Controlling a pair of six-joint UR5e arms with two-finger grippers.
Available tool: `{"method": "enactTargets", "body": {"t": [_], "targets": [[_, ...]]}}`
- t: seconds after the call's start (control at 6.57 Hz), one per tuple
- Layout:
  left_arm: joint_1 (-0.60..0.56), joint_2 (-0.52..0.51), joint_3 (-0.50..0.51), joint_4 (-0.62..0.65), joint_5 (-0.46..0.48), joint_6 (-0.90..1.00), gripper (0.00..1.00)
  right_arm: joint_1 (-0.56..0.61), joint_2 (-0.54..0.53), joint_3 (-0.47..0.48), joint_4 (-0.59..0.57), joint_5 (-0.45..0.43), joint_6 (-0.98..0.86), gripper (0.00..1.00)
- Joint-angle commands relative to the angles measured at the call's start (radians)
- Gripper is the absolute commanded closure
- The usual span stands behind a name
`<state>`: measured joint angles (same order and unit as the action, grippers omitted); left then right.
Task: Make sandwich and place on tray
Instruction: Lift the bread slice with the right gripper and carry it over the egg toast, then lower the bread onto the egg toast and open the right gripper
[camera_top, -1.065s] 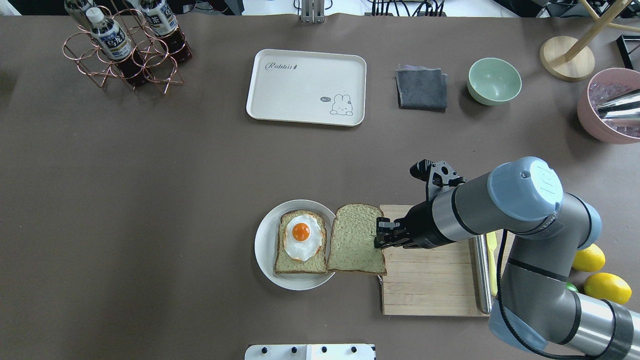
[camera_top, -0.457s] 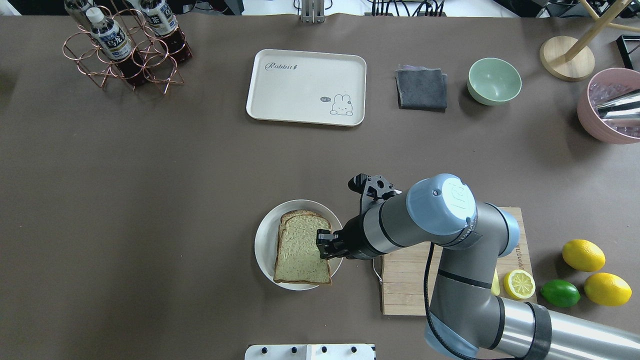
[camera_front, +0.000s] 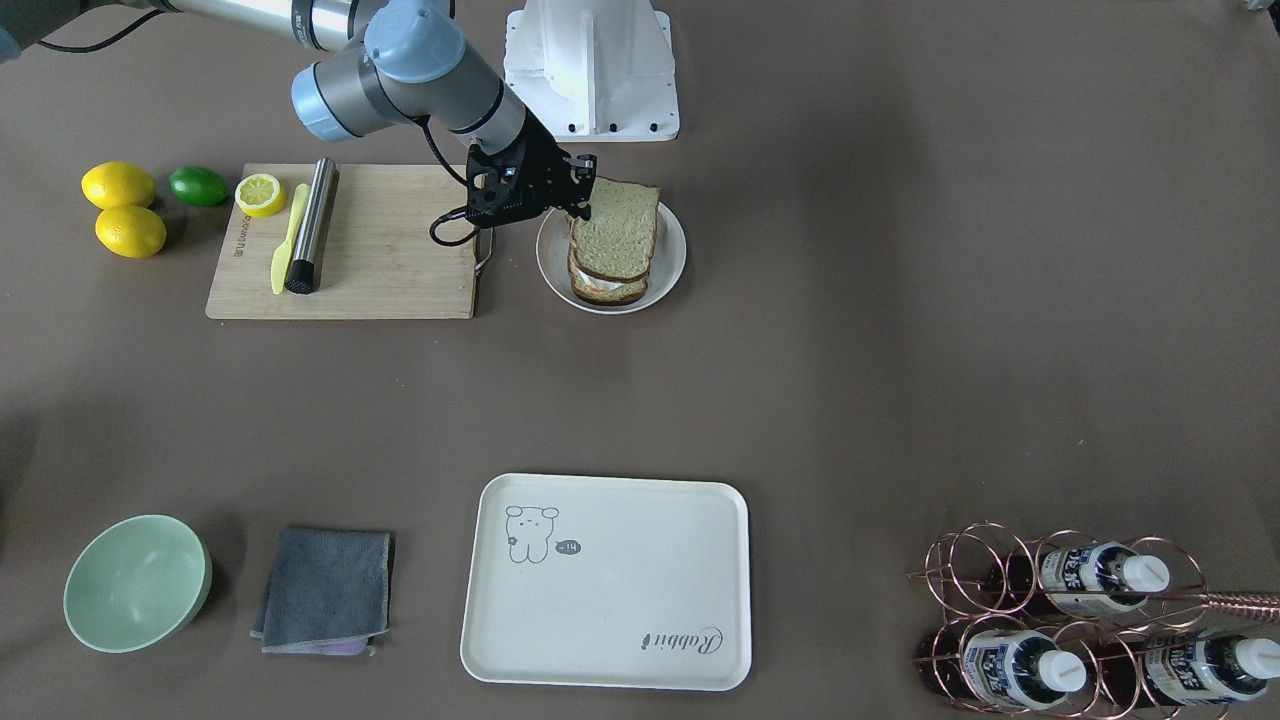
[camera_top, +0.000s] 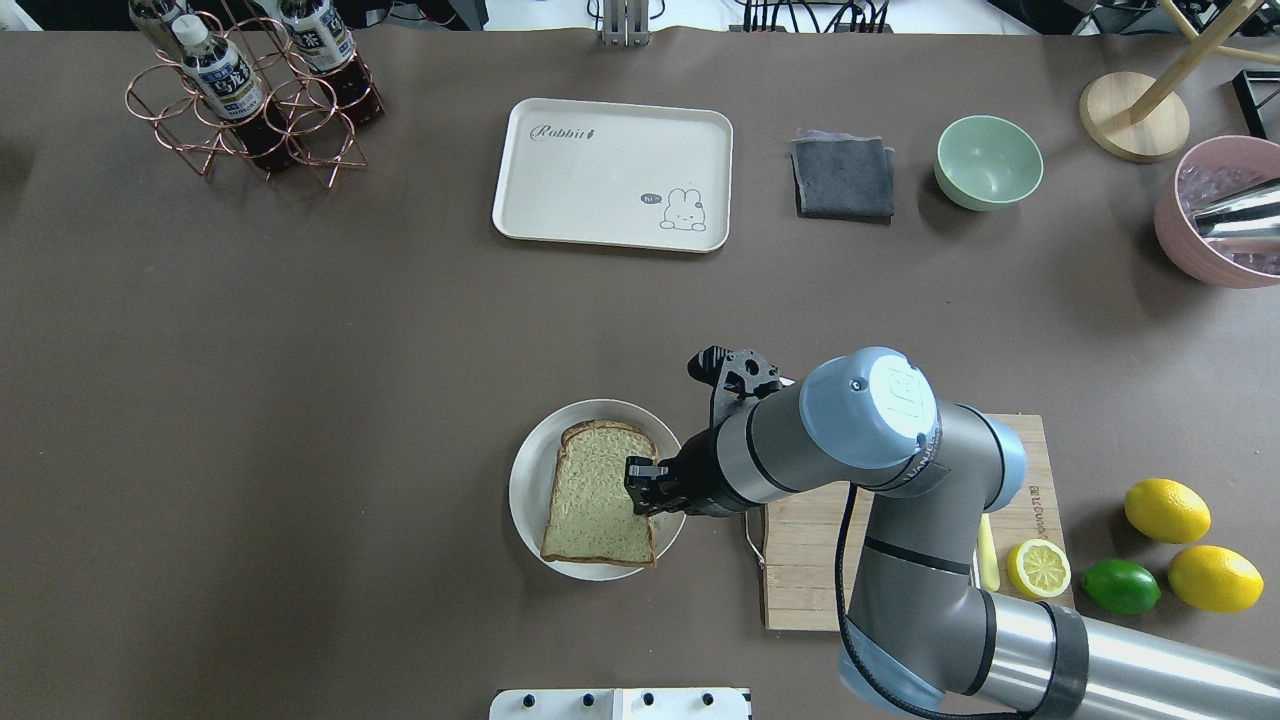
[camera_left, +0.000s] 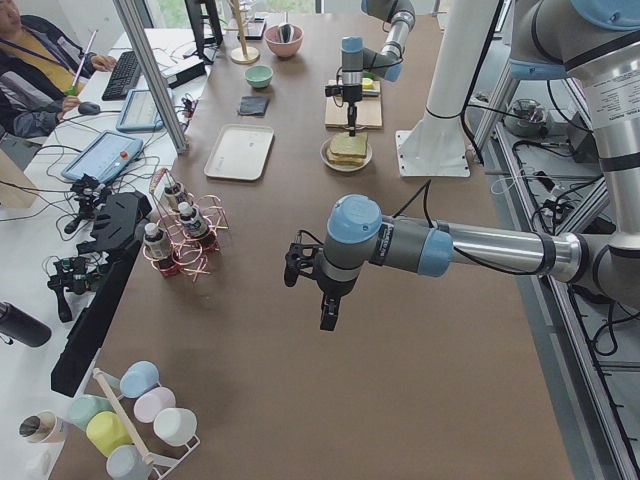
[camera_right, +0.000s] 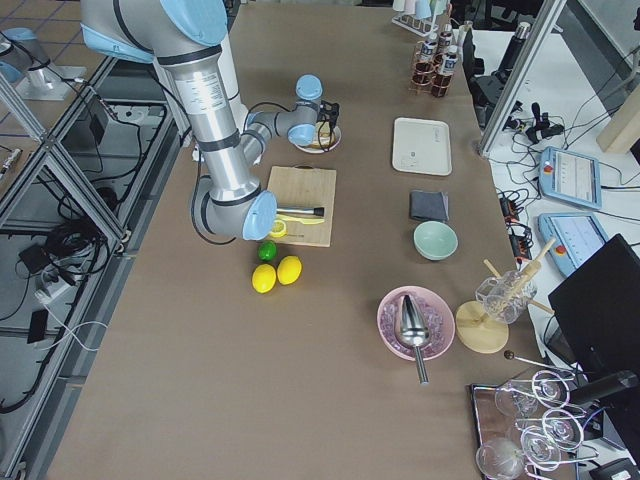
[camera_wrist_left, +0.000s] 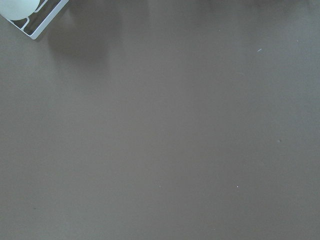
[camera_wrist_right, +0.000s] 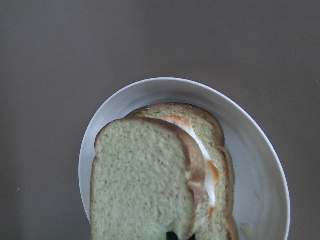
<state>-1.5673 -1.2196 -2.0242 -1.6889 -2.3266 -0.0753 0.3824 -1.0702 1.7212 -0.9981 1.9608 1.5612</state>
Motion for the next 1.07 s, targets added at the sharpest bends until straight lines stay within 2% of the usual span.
{"method": "enactTargets", "body": {"t": [0.0, 0.15, 0.46, 0.61, 0.91], "targets": [[0.0, 0.0, 0.001, 0.0, 0.001, 0.0, 0.02, 0.003, -0.002, -0.011, -0.001, -0.002, -0.01, 1.0], [-0.002, 0.002, 0.001, 0.0, 0.001, 0.0, 0.02, 0.003, 0.001, -0.012, -0.001, -0.002, -0.007, 0.91], [0.0, 0.0, 0.005, 0.0, 0.001, 0.0, 0.02, 0.003, 0.003, -0.018, -0.001, -0.003, -0.006, 0.44], [0.0, 0.0, 0.006, 0.0, 0.001, -0.001, 0.02, 0.003, 0.004, -0.019, -0.001, -0.005, 0.003, 0.0], [0.001, -0.001, 0.007, 0.0, 0.001, -0.003, 0.02, 0.032, -0.008, 0.018, -0.013, 0.004, 0.003, 0.0]]}}
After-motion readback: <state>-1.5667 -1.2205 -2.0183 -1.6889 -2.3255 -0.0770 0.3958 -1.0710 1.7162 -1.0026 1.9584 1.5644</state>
